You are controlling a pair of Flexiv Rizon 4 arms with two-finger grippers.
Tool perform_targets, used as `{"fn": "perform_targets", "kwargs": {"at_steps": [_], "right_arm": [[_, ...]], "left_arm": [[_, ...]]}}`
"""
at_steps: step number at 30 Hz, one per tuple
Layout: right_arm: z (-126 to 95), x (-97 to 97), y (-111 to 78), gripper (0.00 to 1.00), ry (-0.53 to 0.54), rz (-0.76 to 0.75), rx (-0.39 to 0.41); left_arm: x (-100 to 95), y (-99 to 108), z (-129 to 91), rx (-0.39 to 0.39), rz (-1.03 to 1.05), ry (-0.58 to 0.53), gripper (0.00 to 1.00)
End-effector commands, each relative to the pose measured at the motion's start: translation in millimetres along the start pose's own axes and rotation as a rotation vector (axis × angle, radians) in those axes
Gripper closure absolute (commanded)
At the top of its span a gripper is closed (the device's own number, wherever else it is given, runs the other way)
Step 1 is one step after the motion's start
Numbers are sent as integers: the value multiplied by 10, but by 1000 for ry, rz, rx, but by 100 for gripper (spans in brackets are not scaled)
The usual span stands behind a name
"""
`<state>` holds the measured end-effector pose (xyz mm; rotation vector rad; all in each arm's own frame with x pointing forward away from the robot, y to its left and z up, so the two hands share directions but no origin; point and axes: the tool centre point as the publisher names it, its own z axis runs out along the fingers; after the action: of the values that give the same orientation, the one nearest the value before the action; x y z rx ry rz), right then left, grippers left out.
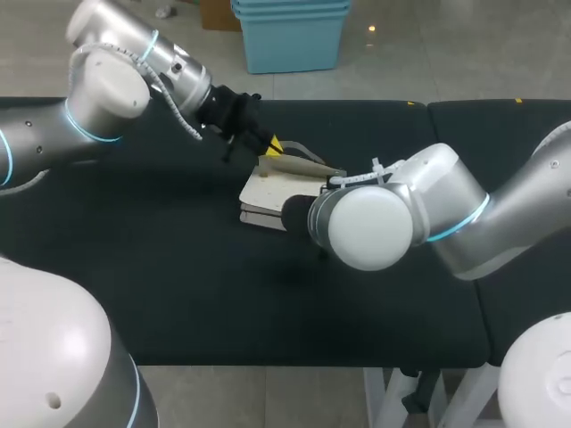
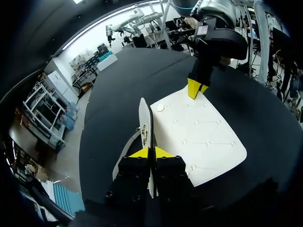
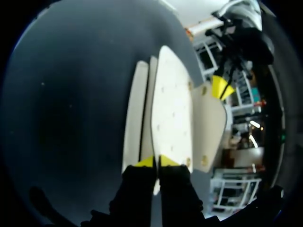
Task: Pick up the bag, open it, inspect its contents, close it, and place it on the opposite side
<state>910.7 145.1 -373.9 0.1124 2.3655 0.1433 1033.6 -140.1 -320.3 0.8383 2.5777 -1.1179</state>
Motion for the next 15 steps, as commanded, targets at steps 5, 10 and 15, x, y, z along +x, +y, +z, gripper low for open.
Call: {"fn": "perform_targets", "kwargs": {"at_steps": [5, 10, 15], "right_arm": [[5, 17, -6, 100, -4, 1, -1], [5, 17, -6, 100, -4, 1, -1], [5, 17, -6, 100, -4, 1, -1]], "left_arm": [[165, -12, 61, -31, 58, -33, 38], [158, 47, 149, -23, 16, -58, 28], [54, 98, 264, -43, -3, -48, 27]]}}
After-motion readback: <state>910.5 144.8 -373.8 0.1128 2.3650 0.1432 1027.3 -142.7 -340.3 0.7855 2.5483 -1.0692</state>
